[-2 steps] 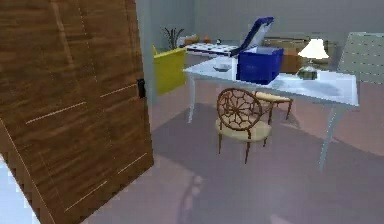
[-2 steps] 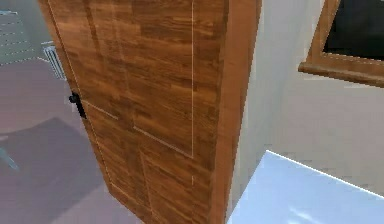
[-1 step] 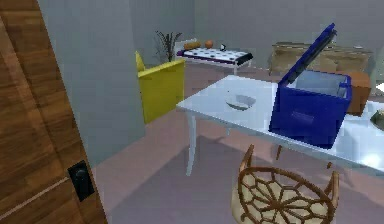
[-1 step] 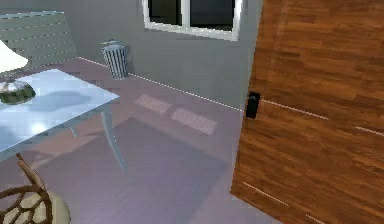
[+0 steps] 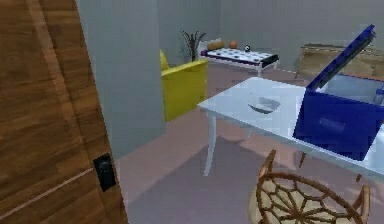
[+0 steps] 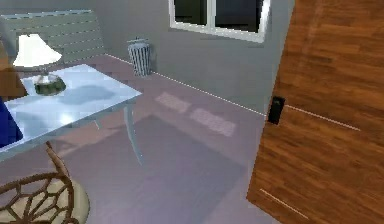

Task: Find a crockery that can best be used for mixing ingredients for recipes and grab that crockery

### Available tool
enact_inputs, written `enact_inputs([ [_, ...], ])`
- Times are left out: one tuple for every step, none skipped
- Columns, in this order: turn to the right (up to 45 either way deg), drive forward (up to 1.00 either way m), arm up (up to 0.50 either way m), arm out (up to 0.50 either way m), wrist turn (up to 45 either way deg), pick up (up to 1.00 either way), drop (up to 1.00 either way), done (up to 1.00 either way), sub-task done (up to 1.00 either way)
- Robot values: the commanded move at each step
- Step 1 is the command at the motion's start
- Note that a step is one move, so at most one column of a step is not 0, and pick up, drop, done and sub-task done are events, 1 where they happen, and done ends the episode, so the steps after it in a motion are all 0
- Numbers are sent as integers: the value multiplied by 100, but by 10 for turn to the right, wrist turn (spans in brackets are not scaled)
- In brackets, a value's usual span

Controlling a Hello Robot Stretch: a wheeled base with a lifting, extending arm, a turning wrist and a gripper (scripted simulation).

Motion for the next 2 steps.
enact_inputs([
  [0, 20, 0, 0, 0, 0, 0, 0, 0],
  [-450, 0, 0, 0, 0, 0, 0, 0, 0],
])
